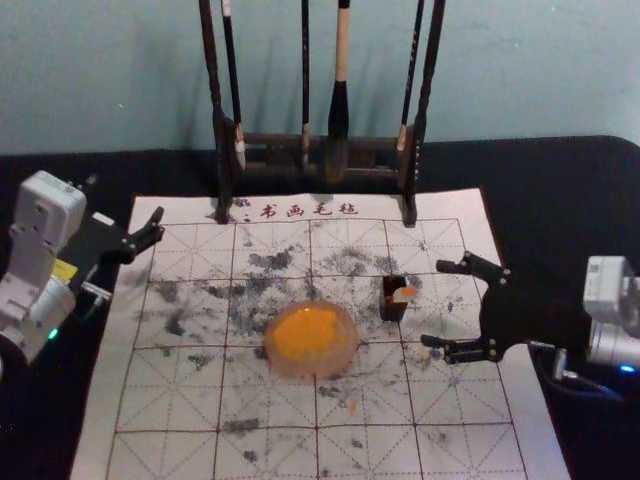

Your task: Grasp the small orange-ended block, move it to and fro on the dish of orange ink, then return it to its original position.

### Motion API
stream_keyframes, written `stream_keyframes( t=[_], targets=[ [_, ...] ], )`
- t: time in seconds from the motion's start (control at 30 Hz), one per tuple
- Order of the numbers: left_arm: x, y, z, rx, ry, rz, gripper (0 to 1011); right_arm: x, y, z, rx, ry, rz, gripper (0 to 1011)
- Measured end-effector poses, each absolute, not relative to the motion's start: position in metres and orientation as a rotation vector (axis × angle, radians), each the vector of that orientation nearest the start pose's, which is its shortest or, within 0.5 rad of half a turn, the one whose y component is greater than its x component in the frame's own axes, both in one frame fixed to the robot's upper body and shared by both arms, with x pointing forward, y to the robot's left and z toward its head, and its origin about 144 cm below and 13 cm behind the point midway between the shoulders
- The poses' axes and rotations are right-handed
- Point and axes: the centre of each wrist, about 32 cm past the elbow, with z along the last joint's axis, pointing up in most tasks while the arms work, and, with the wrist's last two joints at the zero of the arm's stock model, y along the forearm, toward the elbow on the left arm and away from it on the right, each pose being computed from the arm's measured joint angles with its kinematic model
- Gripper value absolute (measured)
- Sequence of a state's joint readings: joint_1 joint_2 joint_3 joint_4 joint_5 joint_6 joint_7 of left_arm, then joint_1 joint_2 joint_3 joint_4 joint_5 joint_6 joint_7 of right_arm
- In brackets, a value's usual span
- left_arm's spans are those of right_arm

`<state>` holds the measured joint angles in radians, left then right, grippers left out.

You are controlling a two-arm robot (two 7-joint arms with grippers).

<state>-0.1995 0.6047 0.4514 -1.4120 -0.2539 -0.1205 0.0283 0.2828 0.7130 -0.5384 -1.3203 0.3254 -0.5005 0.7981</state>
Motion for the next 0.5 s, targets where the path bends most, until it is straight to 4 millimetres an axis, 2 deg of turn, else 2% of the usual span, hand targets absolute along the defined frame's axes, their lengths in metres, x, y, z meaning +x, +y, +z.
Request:
stream_keyframes(
  t=[0.5],
  targets=[
    [0.489,0.31,1.14,0.304,-0.285,1.248,1001,0.543,-0.337,1.139,-0.291,-0.355,-0.329,1002]
  ],
)
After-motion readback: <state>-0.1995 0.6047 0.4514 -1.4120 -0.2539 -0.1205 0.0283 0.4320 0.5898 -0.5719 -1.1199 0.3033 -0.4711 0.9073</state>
